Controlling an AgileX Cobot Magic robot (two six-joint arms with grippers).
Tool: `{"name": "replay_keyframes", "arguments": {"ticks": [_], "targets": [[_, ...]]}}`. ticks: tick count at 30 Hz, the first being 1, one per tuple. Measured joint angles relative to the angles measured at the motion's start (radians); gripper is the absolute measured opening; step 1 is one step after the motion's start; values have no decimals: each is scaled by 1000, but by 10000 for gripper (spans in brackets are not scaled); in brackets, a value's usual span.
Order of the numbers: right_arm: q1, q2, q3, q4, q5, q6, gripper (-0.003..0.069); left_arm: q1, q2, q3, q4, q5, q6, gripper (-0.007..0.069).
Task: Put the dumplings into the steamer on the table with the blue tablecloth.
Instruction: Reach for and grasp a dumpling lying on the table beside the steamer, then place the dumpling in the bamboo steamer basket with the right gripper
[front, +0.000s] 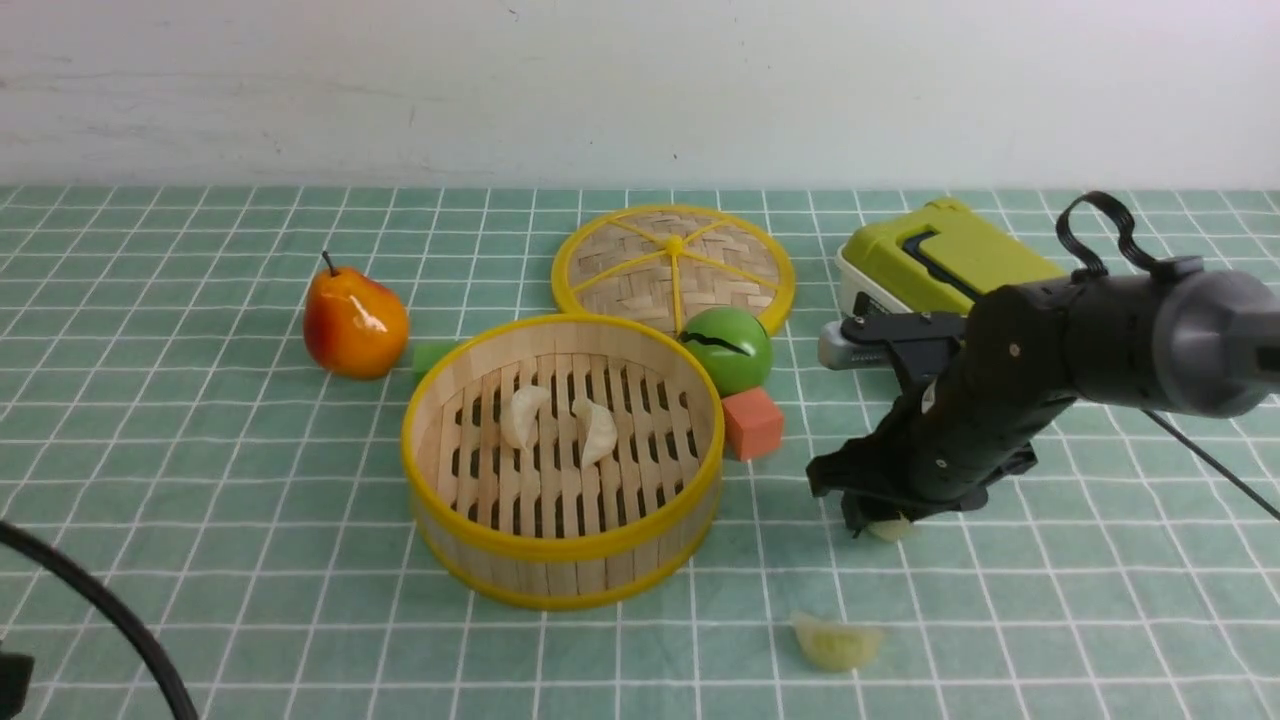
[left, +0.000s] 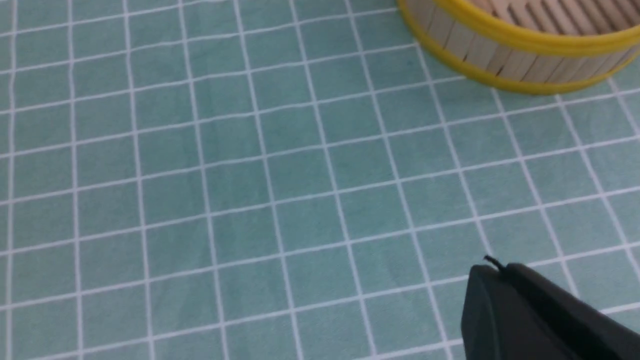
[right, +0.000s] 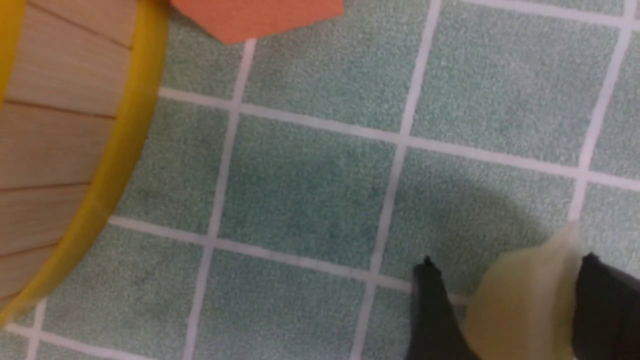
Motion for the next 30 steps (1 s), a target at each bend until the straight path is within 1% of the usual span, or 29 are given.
{"name": "replay_keyframes", "arguments": {"ticks": [1,2,3,8,9,12,13,14,17,19,22,26,30], "targets": [[0,0,-1,-3,0,0,269,0,-6,22,18,15,-2,-14],[0,0,-1,-3,0,0,269,0,-6,25,20,17,-3,-14],[0,-2,-3,-1,1,0,248,0,-10,43,31,27,-3,-14],[0,-14,-21,20,43,0,249,0,-10,83,38,30,-19,-14],[6,-41,-37,42,75,0,249,0,-10,90,40,8,-40,-14],[25,-91,-69,83,85,0,249,0,-10,101,50,-48,-72,-14],[62,-126,-94,136,72,-8,249,0,-10,112,57,-100,-93,-14],[78,-137,-103,156,62,-13,249,0,-10,116,57,-111,-97,-14],[187,-150,-134,287,-43,-74,249,0,-10,127,61,-173,-117,-14],[249,-129,-137,349,-114,-125,249,0,-10,131,62,-188,-124,-14],[314,-56,-141,419,-248,-171,249,0,-10,133,63,-196,-130,-14],[353,53,-141,507,-398,-177,249,0,-10,133,63,-198,-134,-14],[362,105,-141,537,-461,-177,249,0,-10,135,63,-198,-134,-14]]}}
